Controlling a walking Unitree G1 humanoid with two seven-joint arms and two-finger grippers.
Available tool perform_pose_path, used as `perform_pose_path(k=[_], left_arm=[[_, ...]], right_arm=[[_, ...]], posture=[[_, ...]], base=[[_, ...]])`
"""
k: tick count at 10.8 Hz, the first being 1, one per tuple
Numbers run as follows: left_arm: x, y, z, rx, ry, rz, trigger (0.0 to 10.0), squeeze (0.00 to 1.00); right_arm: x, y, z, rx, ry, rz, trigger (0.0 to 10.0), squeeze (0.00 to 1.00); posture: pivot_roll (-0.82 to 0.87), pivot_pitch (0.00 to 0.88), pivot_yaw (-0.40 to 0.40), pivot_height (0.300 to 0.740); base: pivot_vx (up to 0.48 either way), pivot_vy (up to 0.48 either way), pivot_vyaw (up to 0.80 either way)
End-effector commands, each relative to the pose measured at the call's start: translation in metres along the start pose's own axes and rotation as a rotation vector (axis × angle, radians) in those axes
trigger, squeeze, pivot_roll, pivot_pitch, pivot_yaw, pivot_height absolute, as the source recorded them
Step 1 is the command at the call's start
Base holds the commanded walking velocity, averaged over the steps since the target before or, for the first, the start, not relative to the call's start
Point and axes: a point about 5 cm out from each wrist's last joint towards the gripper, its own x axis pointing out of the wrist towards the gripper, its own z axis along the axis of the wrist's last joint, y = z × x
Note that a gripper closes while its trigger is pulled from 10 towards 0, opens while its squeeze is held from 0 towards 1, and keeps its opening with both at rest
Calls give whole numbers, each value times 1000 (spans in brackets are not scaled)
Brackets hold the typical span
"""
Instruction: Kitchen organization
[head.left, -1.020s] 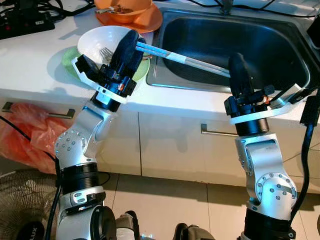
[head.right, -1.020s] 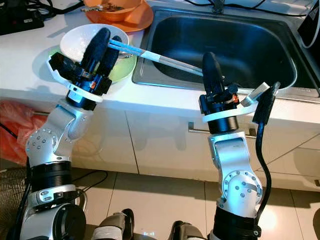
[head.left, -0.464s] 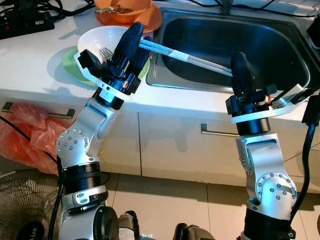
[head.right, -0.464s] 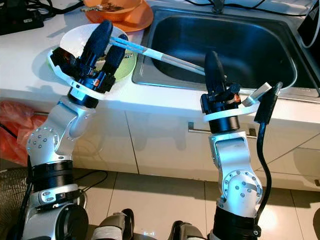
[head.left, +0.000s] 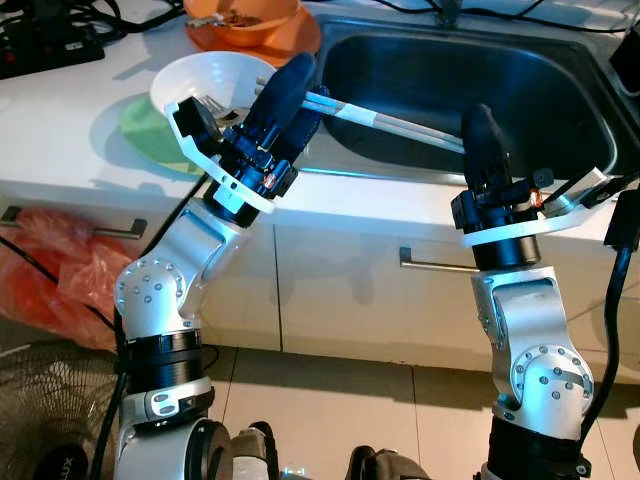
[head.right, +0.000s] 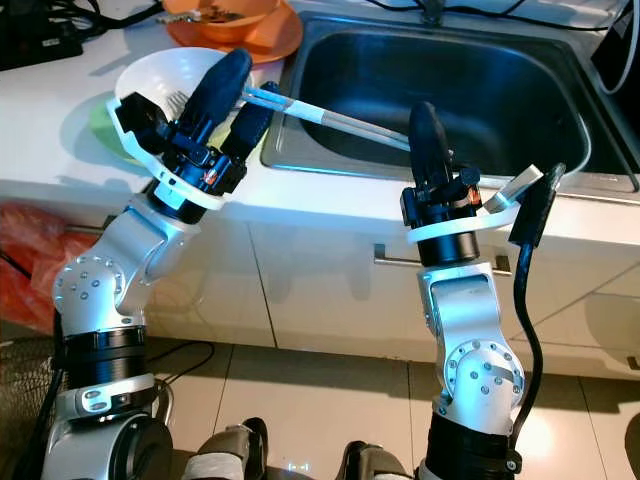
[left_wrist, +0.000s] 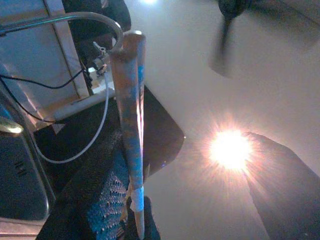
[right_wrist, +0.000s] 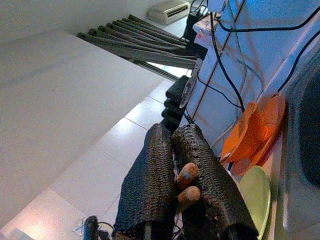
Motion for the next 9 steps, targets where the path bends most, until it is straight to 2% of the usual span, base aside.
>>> perform_pose_path(k=[1, 3, 5, 7, 9], left_arm=[[10, -14, -15, 8, 102, -100, 10000, 0], [15, -20, -20, 17, 131, -134, 10000, 0], [23, -26, -42, 45, 195, -174, 10000, 0], [21, -23, -51, 56, 223, -171, 10000, 0], [13, -25, -48, 112, 262, -178, 10000, 0]], right_arm=[[-6, -13, 0, -12, -7, -95, 0, 0], [-4, -15, 8, -6, -68, -108, 0, 0], [-4, -16, 10, -1, -90, -112, 0, 0], [-4, -17, 13, 7, -108, -114, 0, 0], [-5, -19, 15, 13, -126, -127, 0, 0]], posture=[[74, 182, -45, 740], [75, 178, -45, 740], [76, 174, -44, 740], [74, 170, -44, 740], [76, 169, -45, 740]], base=[[0, 0, 0], [0, 0, 0], [0, 0, 0], [0, 0, 0], [0, 0, 0]])
